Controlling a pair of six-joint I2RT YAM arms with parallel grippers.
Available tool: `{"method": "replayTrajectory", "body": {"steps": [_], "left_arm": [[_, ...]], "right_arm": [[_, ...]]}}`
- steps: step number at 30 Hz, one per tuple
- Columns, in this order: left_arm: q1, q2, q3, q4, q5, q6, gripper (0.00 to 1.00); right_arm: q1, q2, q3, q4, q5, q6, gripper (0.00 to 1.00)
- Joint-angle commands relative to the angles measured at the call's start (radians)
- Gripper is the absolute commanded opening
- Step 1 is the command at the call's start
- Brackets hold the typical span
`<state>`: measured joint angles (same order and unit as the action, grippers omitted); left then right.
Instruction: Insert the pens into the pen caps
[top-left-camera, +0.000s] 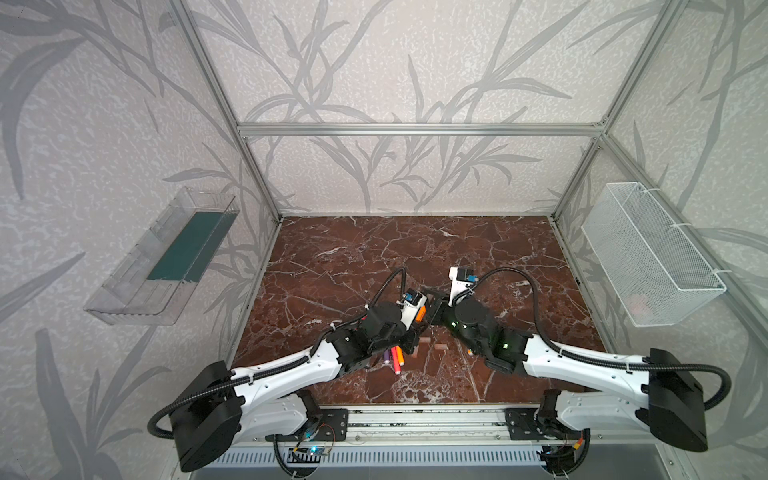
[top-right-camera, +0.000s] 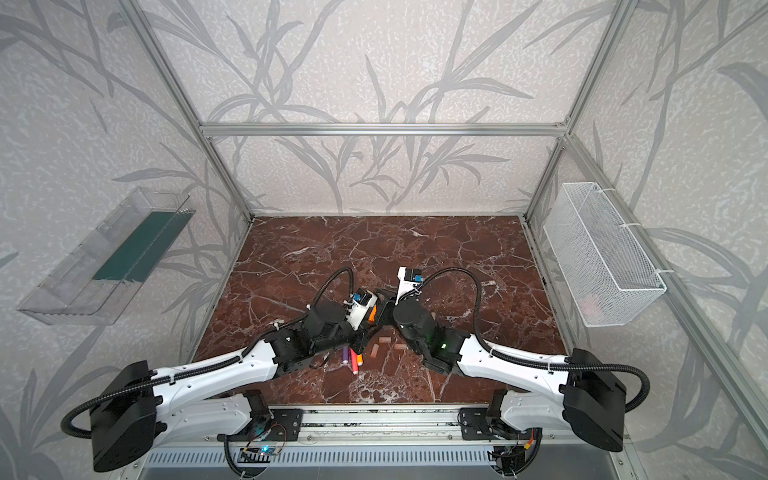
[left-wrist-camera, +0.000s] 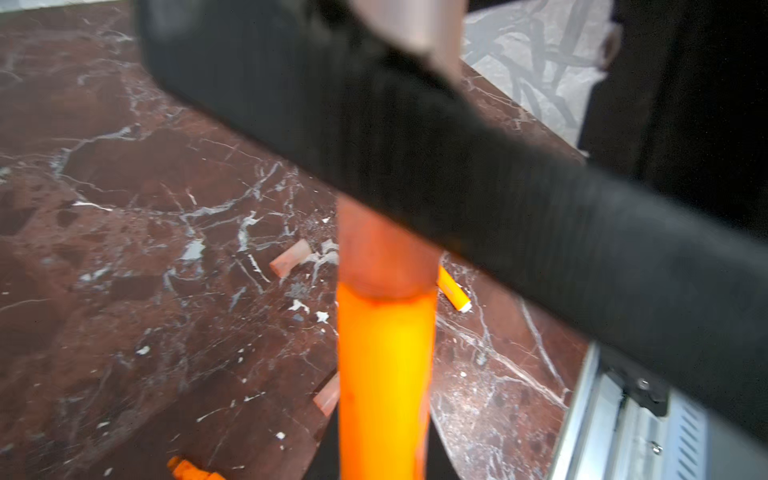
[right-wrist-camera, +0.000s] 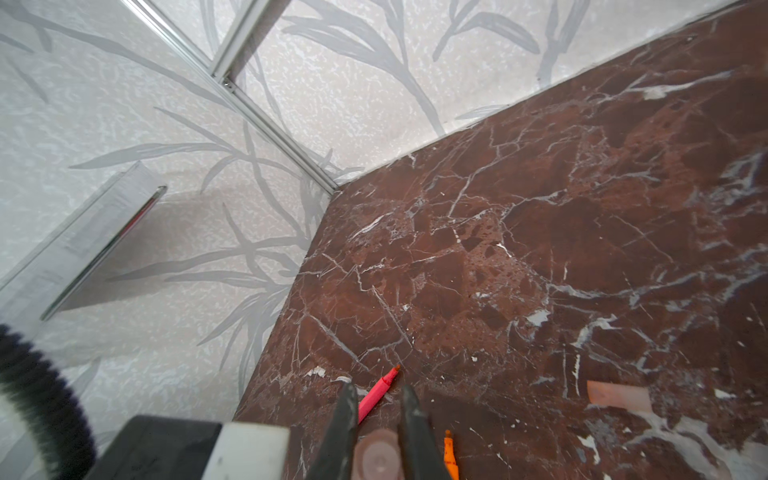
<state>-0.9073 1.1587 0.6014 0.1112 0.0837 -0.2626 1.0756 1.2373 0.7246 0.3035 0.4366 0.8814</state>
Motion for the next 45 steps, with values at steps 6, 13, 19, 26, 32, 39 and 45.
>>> {"method": "replayTrajectory", "body": {"steps": [6, 13, 19, 26, 32, 39, 45], "left_arm": [[0.050, -0.057, 0.053, 0.183, -0.211, -0.027, 0.00], [0.050, -0.074, 0.017, 0.193, -0.007, -0.067, 0.00], [0.047, -0.068, -0.026, 0.246, 0.123, -0.119, 0.00], [0.028, -0.079, -0.038, 0.255, 0.165, -0.126, 0.00], [-0.015, -0.086, -0.049, 0.265, 0.194, -0.108, 0.00], [-0.059, -0.072, -0.049, 0.278, 0.195, -0.077, 0.00], [-0.069, -0.060, -0.048, 0.287, 0.178, -0.073, 0.00]], "right_arm": [[0.123, 0.033, -0.044, -0.150, -0.068, 0.050, 0.00], [0.121, -0.005, -0.054, -0.130, -0.030, -0.017, 0.00], [0.122, -0.056, -0.074, -0.091, -0.004, -0.096, 0.04], [0.100, -0.100, -0.080, -0.110, 0.008, -0.117, 0.20], [0.059, -0.129, -0.080, -0.122, -0.022, -0.125, 0.22], [0.053, -0.134, -0.093, -0.083, -0.068, -0.130, 0.40], [0.052, -0.113, -0.091, -0.074, -0.082, -0.113, 0.41]]}}
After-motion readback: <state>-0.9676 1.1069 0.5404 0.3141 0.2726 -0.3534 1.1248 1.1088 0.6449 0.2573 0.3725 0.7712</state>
